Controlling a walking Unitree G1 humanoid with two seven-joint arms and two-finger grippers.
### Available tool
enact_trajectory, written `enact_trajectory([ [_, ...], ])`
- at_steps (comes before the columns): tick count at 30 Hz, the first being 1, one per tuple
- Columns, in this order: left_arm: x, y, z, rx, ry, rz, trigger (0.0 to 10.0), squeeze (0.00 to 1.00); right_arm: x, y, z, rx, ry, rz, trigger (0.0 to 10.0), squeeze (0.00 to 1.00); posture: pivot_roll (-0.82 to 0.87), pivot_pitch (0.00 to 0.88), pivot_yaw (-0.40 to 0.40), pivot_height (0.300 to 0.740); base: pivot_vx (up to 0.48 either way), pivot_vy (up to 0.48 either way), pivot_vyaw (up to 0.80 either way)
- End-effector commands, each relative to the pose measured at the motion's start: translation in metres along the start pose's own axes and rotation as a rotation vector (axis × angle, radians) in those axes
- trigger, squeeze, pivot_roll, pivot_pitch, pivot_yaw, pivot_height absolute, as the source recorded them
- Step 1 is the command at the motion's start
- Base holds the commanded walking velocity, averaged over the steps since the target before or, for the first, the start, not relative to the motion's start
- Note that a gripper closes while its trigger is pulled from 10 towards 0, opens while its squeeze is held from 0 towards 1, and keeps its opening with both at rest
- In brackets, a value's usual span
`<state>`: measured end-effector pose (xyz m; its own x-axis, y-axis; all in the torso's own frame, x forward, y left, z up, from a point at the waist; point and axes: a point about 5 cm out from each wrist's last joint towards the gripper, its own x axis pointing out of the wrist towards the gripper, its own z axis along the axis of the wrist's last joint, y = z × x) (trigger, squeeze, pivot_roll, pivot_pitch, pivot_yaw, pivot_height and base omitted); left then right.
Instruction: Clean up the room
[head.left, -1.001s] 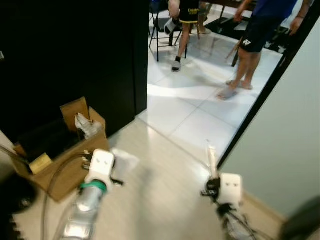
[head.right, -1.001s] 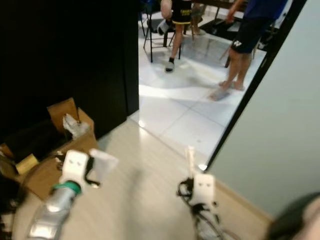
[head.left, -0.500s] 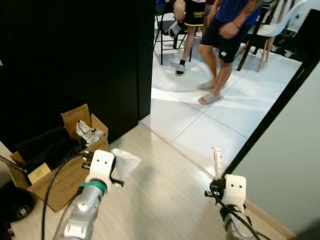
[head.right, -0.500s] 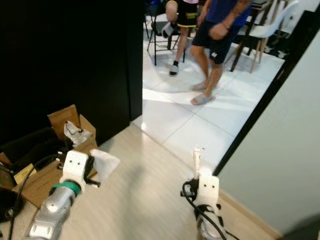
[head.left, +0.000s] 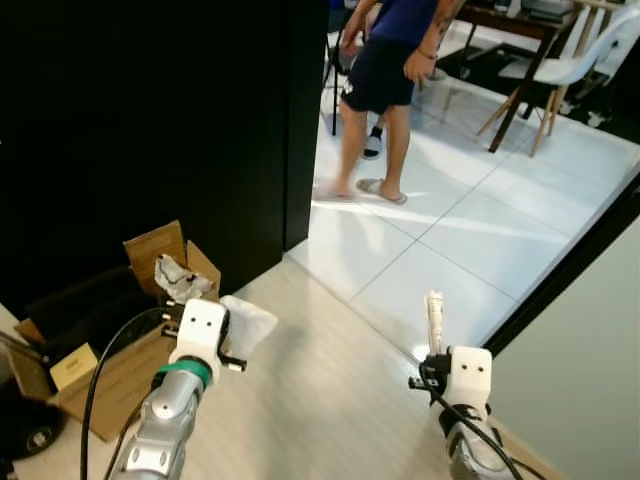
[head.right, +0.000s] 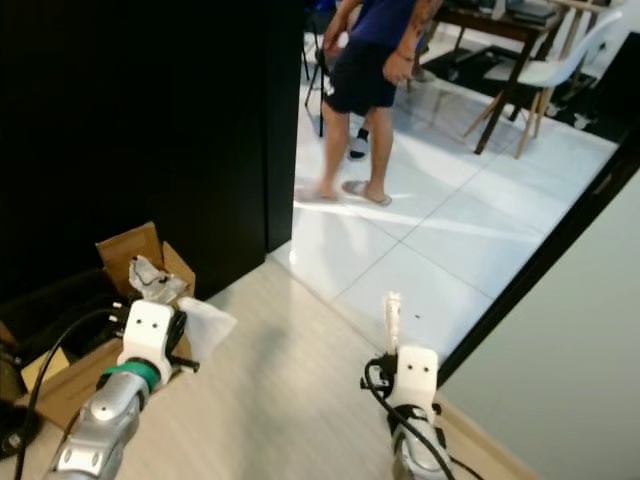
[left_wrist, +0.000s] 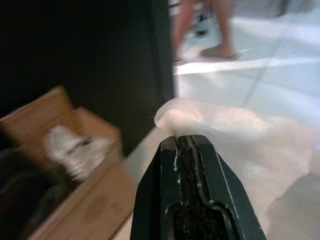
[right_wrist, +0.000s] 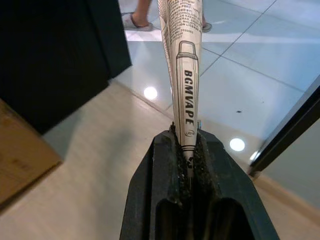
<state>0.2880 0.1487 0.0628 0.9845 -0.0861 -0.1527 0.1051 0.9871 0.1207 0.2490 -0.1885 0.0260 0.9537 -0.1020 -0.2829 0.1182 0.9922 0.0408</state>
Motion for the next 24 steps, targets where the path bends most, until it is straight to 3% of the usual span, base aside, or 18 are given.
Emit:
enact_trajectory([
  [1,-0.004,0.004,-0.006,0.003,0.015,0.013,10.0,0.0,-0.001,-0.001,-0.002,0.007,0.009,-0.011,10.0,0.0,0.0,0.0,0.028,0.74,0.349,0.0,0.0],
  [15,-0.001,0.002,-0.005,-0.003,0.018,0.018,10.0,0.0,0.002,0.0,-0.003,-0.047,0.037,0.043,10.0,0.0,-0.01,0.004,0.006,0.74,0.346,0.0,0.0],
  [24,-0.005,0.014,-0.003,0.013,0.007,0.062,10.0,0.0,0.005,0.01,0.0,-0.089,0.05,0.126,10.0,0.0,0.01,0.049,-0.026,0.74,0.334,0.0,0.75],
])
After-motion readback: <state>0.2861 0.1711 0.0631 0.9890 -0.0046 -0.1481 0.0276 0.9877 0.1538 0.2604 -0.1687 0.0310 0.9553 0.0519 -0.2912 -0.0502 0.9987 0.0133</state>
